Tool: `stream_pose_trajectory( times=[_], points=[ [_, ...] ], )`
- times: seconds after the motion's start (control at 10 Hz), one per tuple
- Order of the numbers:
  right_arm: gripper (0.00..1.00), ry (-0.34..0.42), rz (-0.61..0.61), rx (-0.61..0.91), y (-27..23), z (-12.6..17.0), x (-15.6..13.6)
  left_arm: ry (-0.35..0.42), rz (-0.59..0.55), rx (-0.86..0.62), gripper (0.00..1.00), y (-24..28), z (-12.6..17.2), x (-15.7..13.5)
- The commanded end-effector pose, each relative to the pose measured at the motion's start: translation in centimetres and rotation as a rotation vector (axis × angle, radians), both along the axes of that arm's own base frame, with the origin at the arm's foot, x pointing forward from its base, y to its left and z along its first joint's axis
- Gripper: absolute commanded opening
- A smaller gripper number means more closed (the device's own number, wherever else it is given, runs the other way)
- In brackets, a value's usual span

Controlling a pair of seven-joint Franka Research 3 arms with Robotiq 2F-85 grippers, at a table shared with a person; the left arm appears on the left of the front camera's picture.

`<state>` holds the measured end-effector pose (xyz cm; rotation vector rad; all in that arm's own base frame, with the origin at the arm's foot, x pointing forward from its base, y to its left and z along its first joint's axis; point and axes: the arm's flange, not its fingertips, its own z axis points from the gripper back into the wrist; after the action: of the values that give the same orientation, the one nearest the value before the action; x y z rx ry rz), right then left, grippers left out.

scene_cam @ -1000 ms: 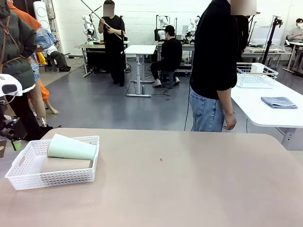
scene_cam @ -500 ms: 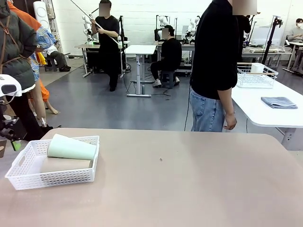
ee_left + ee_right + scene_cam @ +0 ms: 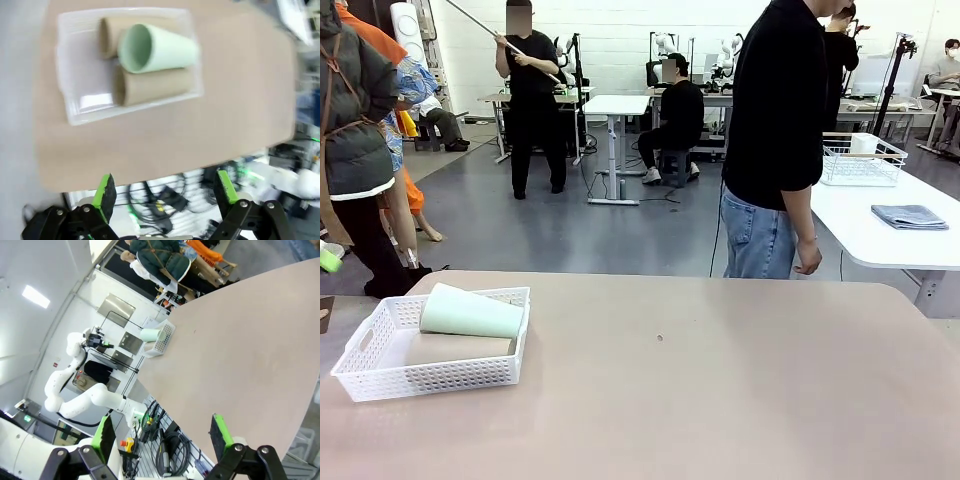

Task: Clean and organize the cups into the basket.
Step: Move the Organizing basket back to the left side of the table.

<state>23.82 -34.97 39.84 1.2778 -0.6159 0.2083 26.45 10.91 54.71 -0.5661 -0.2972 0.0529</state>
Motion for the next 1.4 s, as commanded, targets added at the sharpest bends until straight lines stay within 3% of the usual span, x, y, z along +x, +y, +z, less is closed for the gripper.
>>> stream_pose_trajectory(
  times=[0.0,0.2,0.7,0.8,1.1,1.3],
  points=[
    [1.0,0.0,-0.011,-0.009,0.4,-0.1,-0.1,0.0,-0.106,-0.216,1.0,5.2,-1.1,-1.0],
    [1.0,0.0,-0.011,-0.009,0.4,-0.1,-0.1,0.013,-0.119,-0.419,1.0,11.1,-2.8,-1.0],
    [1.0,0.0,-0.011,-0.009,0.4,-0.1,-0.1,-0.1,-0.116,-0.748,1.0,22.7,-6.8,-2.4],
    [1.0,0.0,-0.011,-0.009,0.4,-0.1,-0.1,-0.131,-0.133,-0.776,1.0,24.4,-6.9,-3.2],
    [1.0,0.0,-0.011,-0.009,0.4,-0.1,-0.1,-0.274,-0.117,-0.677,1.0,26.2,-4.5,-6.7],
    [1.0,0.0,-0.011,-0.009,0.4,-0.1,-0.1,-0.298,-0.105,-0.643,1.0,25.6,-3.6,-7.4]
  ],
)
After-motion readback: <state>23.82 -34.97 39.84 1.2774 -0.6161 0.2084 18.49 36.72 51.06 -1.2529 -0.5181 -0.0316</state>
